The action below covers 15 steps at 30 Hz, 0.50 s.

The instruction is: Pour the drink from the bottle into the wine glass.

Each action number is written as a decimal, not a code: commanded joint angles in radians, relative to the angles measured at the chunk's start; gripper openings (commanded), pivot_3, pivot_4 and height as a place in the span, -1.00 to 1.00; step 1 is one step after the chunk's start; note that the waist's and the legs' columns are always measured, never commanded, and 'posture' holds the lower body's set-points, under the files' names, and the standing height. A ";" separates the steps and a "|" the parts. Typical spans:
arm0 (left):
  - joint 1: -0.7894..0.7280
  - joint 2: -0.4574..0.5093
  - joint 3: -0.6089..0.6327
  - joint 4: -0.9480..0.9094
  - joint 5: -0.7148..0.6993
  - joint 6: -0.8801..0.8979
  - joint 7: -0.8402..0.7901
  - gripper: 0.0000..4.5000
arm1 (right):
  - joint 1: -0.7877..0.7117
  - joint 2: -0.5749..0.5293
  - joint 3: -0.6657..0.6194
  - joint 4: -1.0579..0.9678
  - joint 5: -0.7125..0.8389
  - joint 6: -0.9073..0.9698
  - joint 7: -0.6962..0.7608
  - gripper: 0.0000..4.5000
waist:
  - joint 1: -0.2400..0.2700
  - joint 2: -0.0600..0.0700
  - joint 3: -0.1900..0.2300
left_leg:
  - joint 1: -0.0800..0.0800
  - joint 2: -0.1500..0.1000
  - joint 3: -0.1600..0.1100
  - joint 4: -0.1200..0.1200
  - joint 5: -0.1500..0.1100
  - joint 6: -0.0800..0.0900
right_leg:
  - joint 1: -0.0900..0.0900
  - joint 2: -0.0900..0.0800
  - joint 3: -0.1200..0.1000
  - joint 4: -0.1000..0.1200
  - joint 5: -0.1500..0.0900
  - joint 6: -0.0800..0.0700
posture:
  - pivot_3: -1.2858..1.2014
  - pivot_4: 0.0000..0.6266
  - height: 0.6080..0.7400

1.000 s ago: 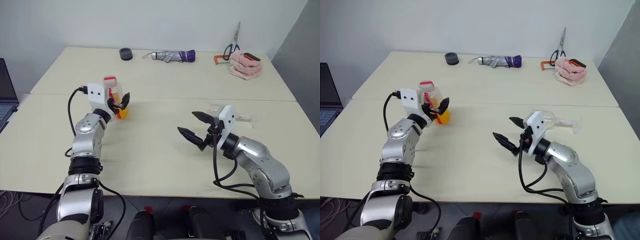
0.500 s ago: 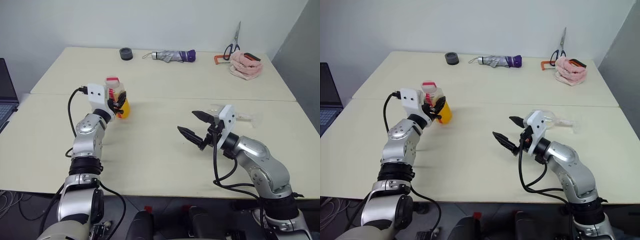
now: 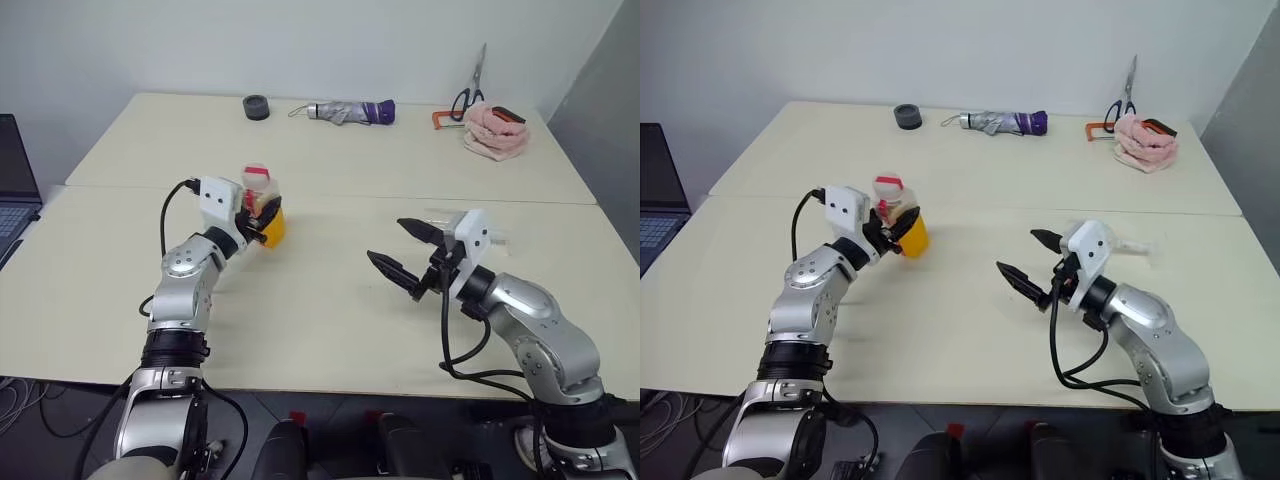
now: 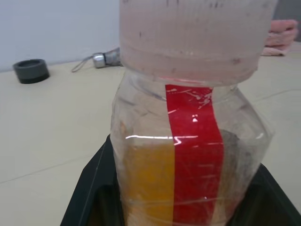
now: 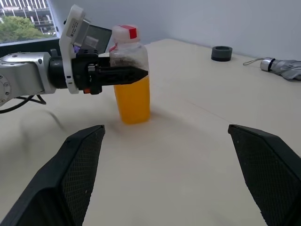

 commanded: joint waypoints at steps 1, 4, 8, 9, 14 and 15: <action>0.009 0.008 -0.026 -0.115 -0.030 0.037 -0.048 -0.14 | 0.012 -0.002 -0.065 -0.053 0.042 0.005 -0.020 1.00 | 0.000 0.000 0.000 | 0.000 0.000 0.000 0.000 0.000 0.000 | 0.000 0.000 0.000 0.000 0.000 0.000 | 0.03 -0.52 1.00; 0.019 0.003 -0.050 -0.162 -0.041 0.065 -0.078 -0.14 | 0.036 -0.013 -0.095 -0.061 0.046 -0.010 -0.019 1.00 | 0.000 0.000 0.000 | 0.000 0.000 0.000 0.000 0.000 0.000 | 0.000 0.000 0.000 0.000 0.000 0.000 | 0.03 -0.52 1.00; 0.019 0.004 -0.081 -0.198 -0.059 0.096 -0.125 -0.14 | 0.067 -0.034 -0.110 -0.074 0.026 -0.023 -0.011 1.00 | 0.000 0.000 0.000 | 0.000 0.000 0.000 0.000 0.000 0.000 | 0.000 0.000 0.000 0.000 0.000 0.000 | 0.03 -0.52 1.00; 0.017 0.005 -0.088 -0.205 -0.064 0.103 -0.139 -0.14 | 0.075 -0.040 -0.112 -0.077 0.021 -0.027 -0.010 1.00 | 0.000 0.000 0.000 | 0.000 0.000 0.000 0.000 0.000 0.000 | 0.000 0.001 0.000 0.001 0.000 0.000 | 0.03 -0.52 1.00; 0.011 0.022 -0.132 -0.231 -0.075 0.117 -0.236 -0.14 | 0.105 -0.056 -0.142 -0.114 0.036 -0.017 -0.029 1.00 | 0.000 0.000 0.000 | 0.000 0.000 0.000 0.000 0.000 0.000 | 0.000 0.001 0.000 0.001 0.000 0.000 | 0.03 -0.52 1.00; 0.009 0.024 -0.141 -0.232 -0.080 0.120 -0.257 -0.14 | 0.109 -0.056 -0.152 -0.128 0.050 -0.003 -0.035 1.00 | 0.000 0.000 0.000 | 0.000 0.000 0.000 0.000 0.000 0.000 | 0.000 0.001 0.000 0.001 0.000 0.000 | 0.03 -0.52 1.00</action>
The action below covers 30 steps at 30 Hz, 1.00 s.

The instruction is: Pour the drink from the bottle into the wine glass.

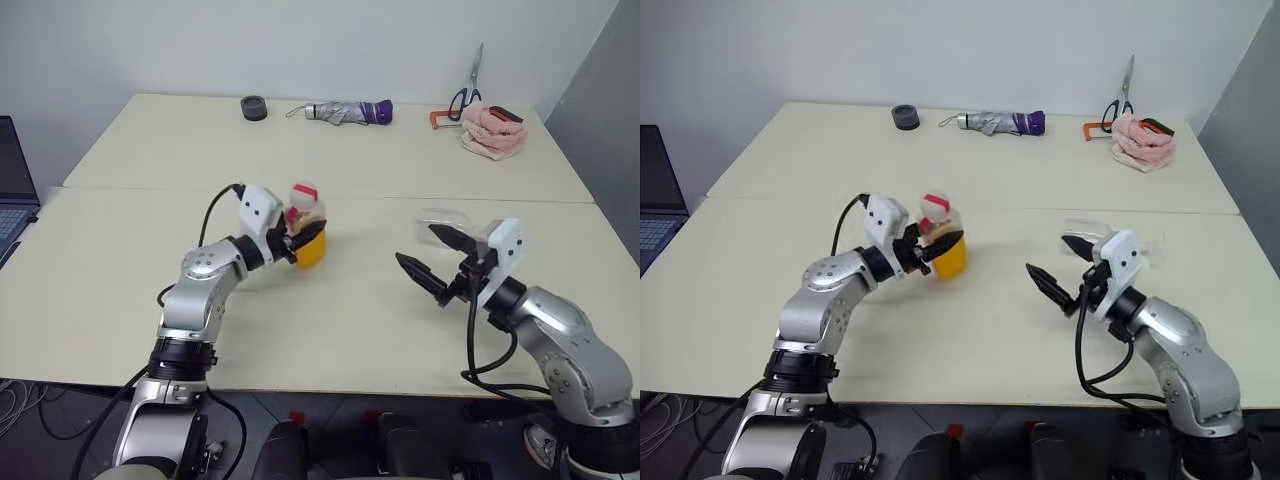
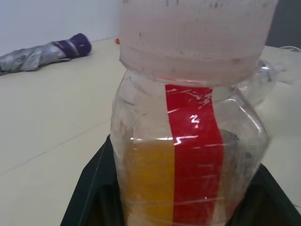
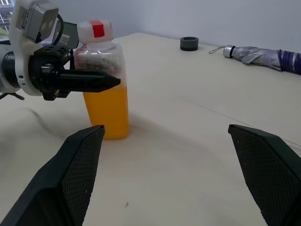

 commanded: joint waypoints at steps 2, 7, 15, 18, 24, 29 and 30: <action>-0.028 0.017 -0.034 -0.064 -0.036 -0.003 -0.096 -0.14 | 0.010 -0.018 -0.056 -0.104 0.056 0.032 -0.021 1.00 | 0.000 0.000 0.000 | 0.000 0.000 0.000 0.000 0.000 0.000 | 0.000 0.000 0.000 0.000 0.000 0.000 | 0.03 -0.52 1.00; -0.061 0.010 -0.087 -0.035 -0.031 -0.019 -0.197 -0.14 | 0.011 -0.064 -0.053 -0.197 0.119 0.123 -0.031 1.00 | 0.000 0.000 0.000 | 0.000 0.000 0.000 0.000 0.000 0.000 | 0.000 0.000 0.000 0.000 0.000 0.000 | 0.03 -0.52 1.00; -0.131 -0.027 -0.178 0.070 0.022 -0.115 -0.308 -0.14 | -0.110 -0.026 0.019 -0.230 0.156 0.248 -0.144 1.00 | -0.003 0.000 0.000 | 0.000 0.001 0.000 0.000 0.000 0.000 | 0.000 0.002 0.000 0.001 0.000 0.000 | 0.03 -0.52 1.00; -0.145 -0.047 -0.199 0.099 0.032 -0.143 -0.336 -0.14 | -0.146 -0.013 0.055 -0.222 0.138 0.248 -0.153 1.00 | -0.001 0.000 0.000 | 0.000 0.001 0.000 0.000 0.000 0.000 | 0.000 0.002 0.000 0.000 0.000 0.000 | 0.03 -0.52 1.00; -0.152 -0.075 -0.208 0.116 0.038 -0.163 -0.351 -0.14 | -0.193 0.003 0.131 -0.175 0.072 0.216 -0.154 1.00 | -0.001 0.000 0.000 | 0.000 0.000 0.000 0.001 0.000 0.000 | 0.000 0.002 0.000 0.000 0.000 0.000 | 0.03 -0.52 1.00; -0.148 -0.083 -0.201 0.116 0.041 -0.164 -0.350 -0.14 | -0.210 0.031 0.152 -0.136 0.046 0.192 -0.147 1.00 | -0.001 0.000 0.000 | 0.000 0.000 0.000 0.001 0.000 0.000 | 0.000 0.002 0.000 0.000 0.000 0.000 | 0.03 -0.52 1.00; -0.147 -0.085 -0.199 0.115 0.040 -0.163 -0.348 -0.14 | -0.215 0.038 0.156 -0.125 0.040 0.186 -0.147 1.00 | -0.001 0.000 0.000 | 0.000 0.000 0.000 0.001 0.000 0.000 | 0.000 0.002 0.000 0.000 0.000 0.000 | 0.03 -0.52 1.00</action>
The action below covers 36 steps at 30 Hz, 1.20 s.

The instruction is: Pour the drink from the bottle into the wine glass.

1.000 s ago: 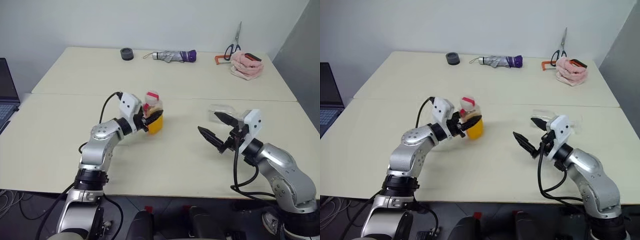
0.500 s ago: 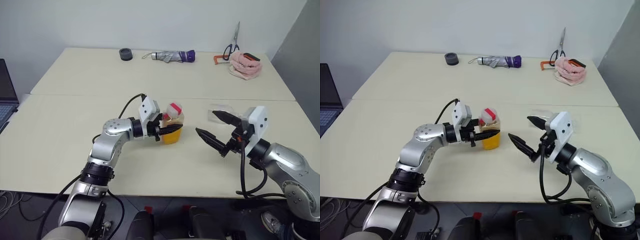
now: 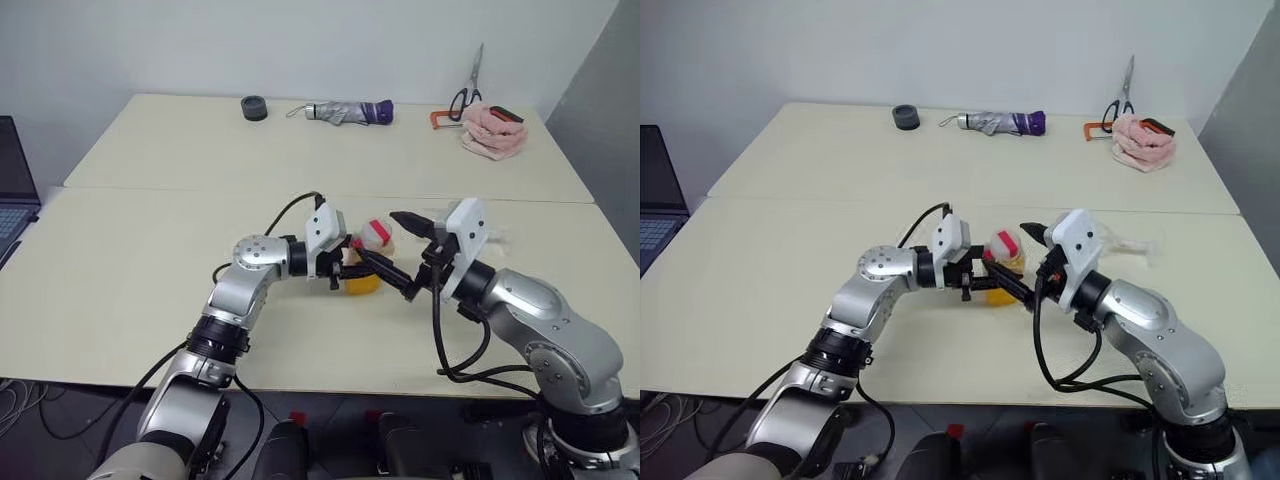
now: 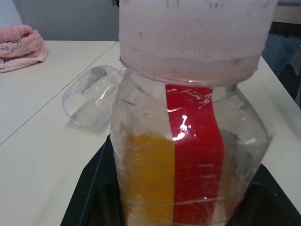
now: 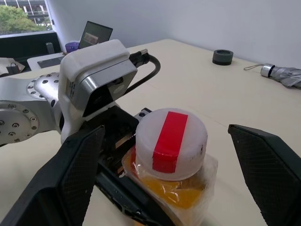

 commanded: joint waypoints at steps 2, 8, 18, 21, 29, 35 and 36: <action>-0.012 -0.012 0.005 -0.028 -0.008 -0.020 0.003 -0.14 | -0.039 0.032 0.013 0.020 -0.024 -0.043 0.003 1.00 | 0.000 0.000 0.000 | 0.000 0.000 0.000 0.000 0.000 0.000 | 0.000 0.000 0.000 0.000 0.000 0.000 | 0.03 -0.52 1.00; -0.004 -0.014 0.012 -0.041 -0.017 -0.006 0.012 -0.14 | -0.063 0.041 0.020 0.039 -0.033 -0.040 0.013 0.26 | 0.000 0.000 0.000 | 0.000 0.000 0.000 0.000 0.000 0.000 | 0.000 0.000 0.000 0.000 0.000 0.000 | 0.03 -0.52 1.00; 0.000 -0.016 0.025 -0.093 -0.065 0.047 0.005 -0.14 | -0.089 -0.004 0.043 0.074 -0.001 -0.053 0.156 -0.18 | 0.000 0.000 0.000 | 0.000 0.000 0.000 0.000 0.000 0.000 | 0.000 0.000 0.000 0.000 0.000 0.000 | 0.03 -0.52 1.00; -0.009 -0.010 0.036 -0.125 -0.111 0.096 -0.027 -0.14 | -0.178 -0.103 0.052 0.218 0.001 -0.158 0.424 -0.18 | -0.001 0.001 0.000 | 0.000 0.000 0.000 0.001 0.000 0.000 | 0.000 0.000 0.000 0.001 0.000 0.000 | 0.03 -0.52 1.00; -0.020 0.007 0.041 -0.122 -0.101 0.091 -0.047 -0.15 | -0.332 -0.219 0.029 0.463 -0.009 -0.226 0.681 -0.18 | -0.001 0.001 0.001 | 0.000 0.001 0.000 0.000 0.000 0.000 | 0.000 0.001 -0.001 0.000 0.000 0.000 | 0.03 -0.52 1.00; -0.017 0.000 0.050 -0.109 -0.085 0.083 -0.010 -0.15 | -0.237 -0.189 -0.062 0.374 0.000 -0.205 0.533 0.30 | 0.001 0.001 0.001 | 0.000 0.000 0.000 0.000 0.000 0.000 | 0.000 -0.001 0.000 0.000 0.000 0.000 | 0.03 -0.52 1.00; -0.015 0.000 0.050 -0.108 -0.085 0.084 -0.008 -0.15 | -0.215 -0.182 -0.080 0.344 0.006 -0.199 0.501 0.45 | 0.001 0.001 0.001 | 0.000 0.000 0.000 0.001 0.000 0.000 | 0.000 -0.001 -0.001 0.000 0.000 0.000 | 0.03 -0.52 1.00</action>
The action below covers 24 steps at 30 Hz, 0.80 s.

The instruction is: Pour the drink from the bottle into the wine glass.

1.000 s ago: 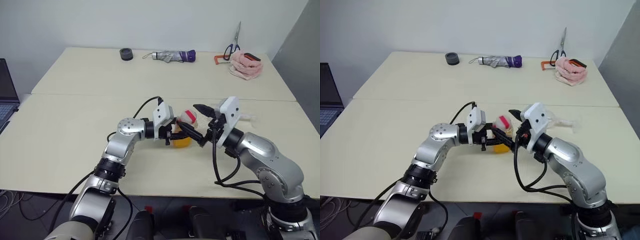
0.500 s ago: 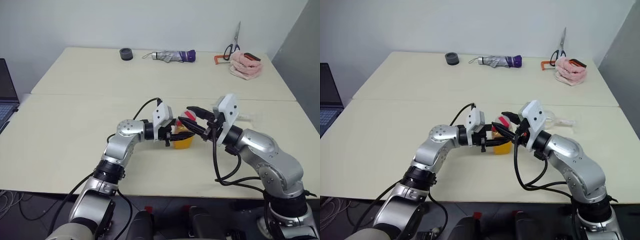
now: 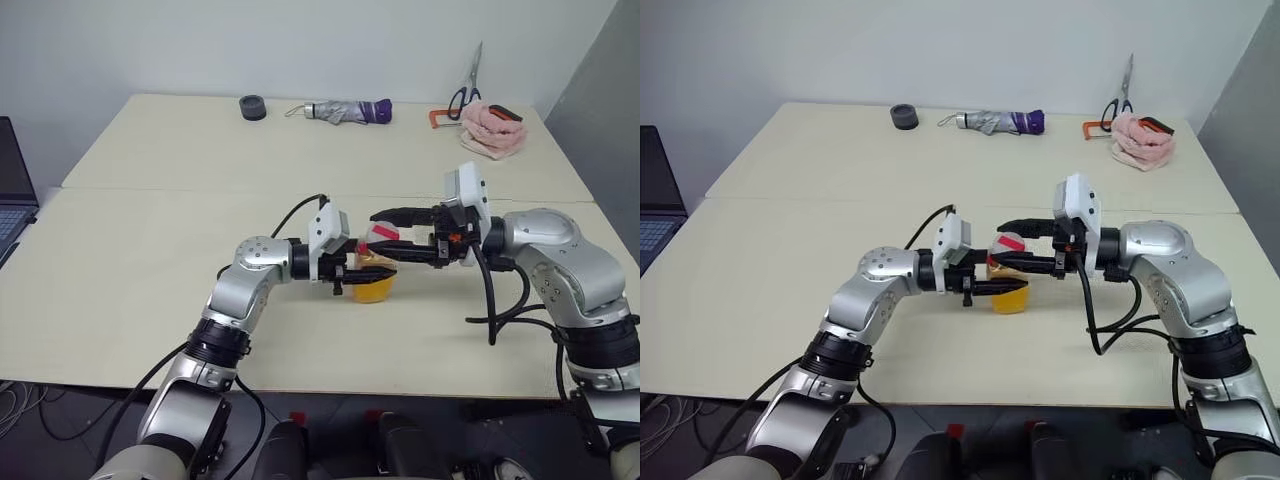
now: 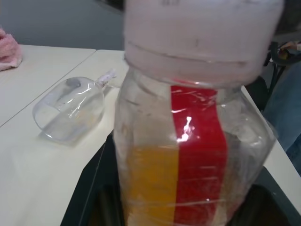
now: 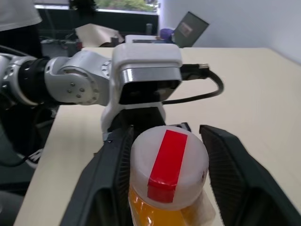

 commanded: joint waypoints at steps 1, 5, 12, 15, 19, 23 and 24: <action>-0.029 0.001 0.037 -0.026 -0.022 -0.022 0.011 -0.15 | 0.065 0.010 -0.106 -0.105 0.004 0.015 -0.129 0.60 | 0.000 0.000 0.000 | 0.000 0.000 0.000 0.000 0.000 0.000 | 0.000 0.000 0.000 0.000 0.000 0.000 | 0.03 -0.52 1.00; -0.031 -0.010 0.045 -0.025 -0.032 -0.009 0.021 -0.15 | 0.204 0.053 -0.194 -0.365 0.119 0.144 -0.321 0.75 | 0.001 0.000 0.000 | 0.000 0.000 0.000 0.000 0.000 0.000 | 0.000 -0.001 0.000 0.000 0.000 0.000 | 0.03 -0.52 1.00; -0.051 -0.020 0.034 0.012 -0.026 -0.016 -0.002 -0.15 | 0.259 0.226 -0.031 -0.529 -0.019 0.194 -0.643 0.75 | -0.004 0.000 0.000 | 0.002 0.000 0.000 0.000 0.000 0.000 | 0.000 0.001 0.001 0.003 0.000 0.000 | 0.03 -0.52 1.00; -0.063 -0.026 0.025 0.032 -0.017 -0.031 -0.015 -0.15 | 0.255 0.277 0.023 -0.506 -0.093 0.181 -0.714 0.75 | -0.003 0.000 0.000 | 0.001 0.001 0.000 0.000 0.000 0.000 | 0.000 0.002 0.001 0.003 0.000 0.000 | 0.03 -0.52 1.00; -0.076 -0.035 0.023 0.053 -0.014 -0.041 -0.020 -0.15 | 0.252 0.297 0.041 -0.482 -0.145 0.161 -0.740 0.75 | -0.002 0.000 0.000 | 0.001 0.000 0.000 0.000 0.000 0.000 | 0.000 0.002 0.001 0.002 0.000 0.000 | 0.03 -0.52 1.00; -0.080 -0.040 0.021 0.063 -0.013 -0.049 -0.021 -0.15 | 0.260 0.310 0.040 -0.481 -0.166 0.155 -0.749 0.75 | -0.002 0.000 0.000 | 0.001 0.000 0.000 0.000 0.000 0.000 | -0.001 0.002 0.001 0.002 0.000 0.000 | 0.03 -0.52 1.00; -0.080 -0.041 0.020 0.064 -0.012 -0.049 -0.021 -0.15 | 0.262 0.312 0.042 -0.483 -0.169 0.155 -0.749 0.75 | -0.002 0.000 0.000 | 0.001 0.000 0.000 0.000 0.000 0.000 | -0.001 0.002 0.001 0.002 0.000 0.000 | 0.03 -0.52 1.00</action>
